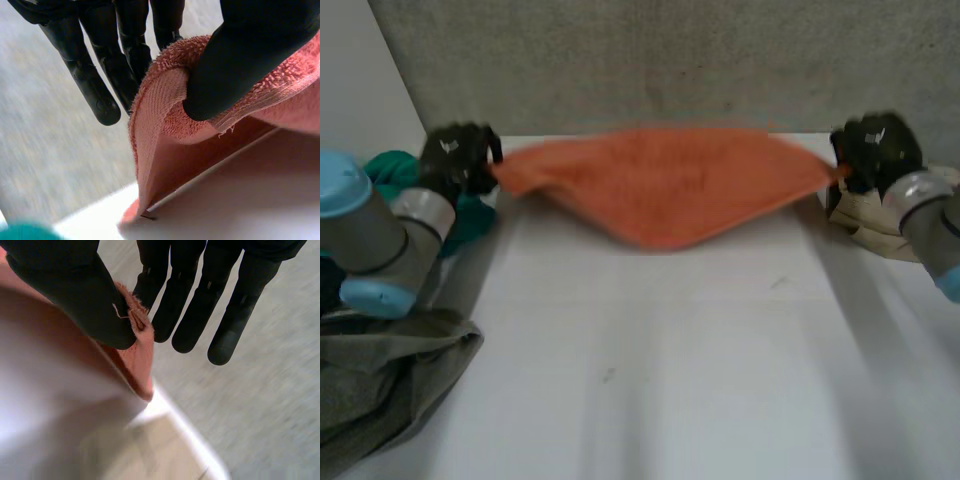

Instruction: Fold the laundry.

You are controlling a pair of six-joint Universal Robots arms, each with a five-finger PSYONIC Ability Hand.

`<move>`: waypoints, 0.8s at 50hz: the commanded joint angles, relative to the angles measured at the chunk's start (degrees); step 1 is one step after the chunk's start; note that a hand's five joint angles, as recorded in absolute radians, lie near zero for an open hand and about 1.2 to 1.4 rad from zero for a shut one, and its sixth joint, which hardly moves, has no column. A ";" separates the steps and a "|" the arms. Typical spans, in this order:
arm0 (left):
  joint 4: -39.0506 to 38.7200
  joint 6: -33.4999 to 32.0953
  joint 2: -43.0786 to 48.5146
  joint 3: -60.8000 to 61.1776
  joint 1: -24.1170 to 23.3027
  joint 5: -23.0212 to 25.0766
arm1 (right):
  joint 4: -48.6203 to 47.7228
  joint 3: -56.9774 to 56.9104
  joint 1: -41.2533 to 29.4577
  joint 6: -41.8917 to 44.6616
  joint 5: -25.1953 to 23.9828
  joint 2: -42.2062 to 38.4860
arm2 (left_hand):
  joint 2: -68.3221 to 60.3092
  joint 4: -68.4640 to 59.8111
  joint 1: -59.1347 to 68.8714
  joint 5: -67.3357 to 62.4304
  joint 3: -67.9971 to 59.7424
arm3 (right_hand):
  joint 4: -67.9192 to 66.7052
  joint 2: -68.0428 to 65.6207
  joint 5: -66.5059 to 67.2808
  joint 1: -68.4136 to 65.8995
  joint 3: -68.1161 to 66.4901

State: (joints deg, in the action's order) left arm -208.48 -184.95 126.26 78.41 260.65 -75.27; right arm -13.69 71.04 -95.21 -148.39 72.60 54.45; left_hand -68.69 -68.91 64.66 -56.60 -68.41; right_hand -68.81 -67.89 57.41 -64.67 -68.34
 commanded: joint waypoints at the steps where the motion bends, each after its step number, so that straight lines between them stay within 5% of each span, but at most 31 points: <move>1: 13.24 -8.83 -7.15 12.44 1.78 5.91 | 23.38 4.97 5.81 16.69 -1.49 4.68 | -11.31 -11.09 15.34 -13.40 -11.59 | -11.19 -12.11 12.59 -15.33 -11.66; 9: 29.17 -26.56 -21.12 27.21 8.19 9.96 | 50.21 11.91 16.44 36.98 -2.46 15.93 | -11.31 -11.09 15.34 -13.40 -11.59 | -11.19 -12.11 12.59 -15.33 -11.66; 17: 28.75 -35.30 -22.91 29.80 10.93 8.31 | 51.14 14.47 16.30 40.91 -5.54 15.96 | -11.31 -11.09 15.34 -13.40 -11.59 | -11.19 -12.11 12.59 -15.33 -11.66; 23: 26.82 -29.61 -17.29 22.24 9.97 7.86 | 40.42 10.27 10.49 30.90 -3.70 10.07 | -11.31 -11.09 15.34 -13.40 -11.59 | -11.19 -12.11 12.59 -15.33 -11.66; 29: 21.55 -16.08 -8.24 7.67 7.07 7.95 | 23.13 3.59 4.61 14.73 1.66 4.54 | -11.31 -11.09 15.34 -13.40 -11.59 | -11.19 -12.11 12.59 -15.33 -11.66; 40: 16.01 -8.77 4.42 -11.15 2.41 -0.12 | 5.35 -5.11 -2.34 11.10 9.56 -6.00 | -11.31 -11.09 15.34 -13.40 -11.59 | -11.19 -12.11 12.59 -15.33 -11.66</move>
State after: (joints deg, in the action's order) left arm -190.12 -195.41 124.99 75.39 264.98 -70.22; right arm -2.28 70.48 -94.86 -137.46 77.62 53.81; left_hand -68.70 -68.92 64.66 -56.61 -68.41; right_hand -68.81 -67.89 57.63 -64.67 -68.35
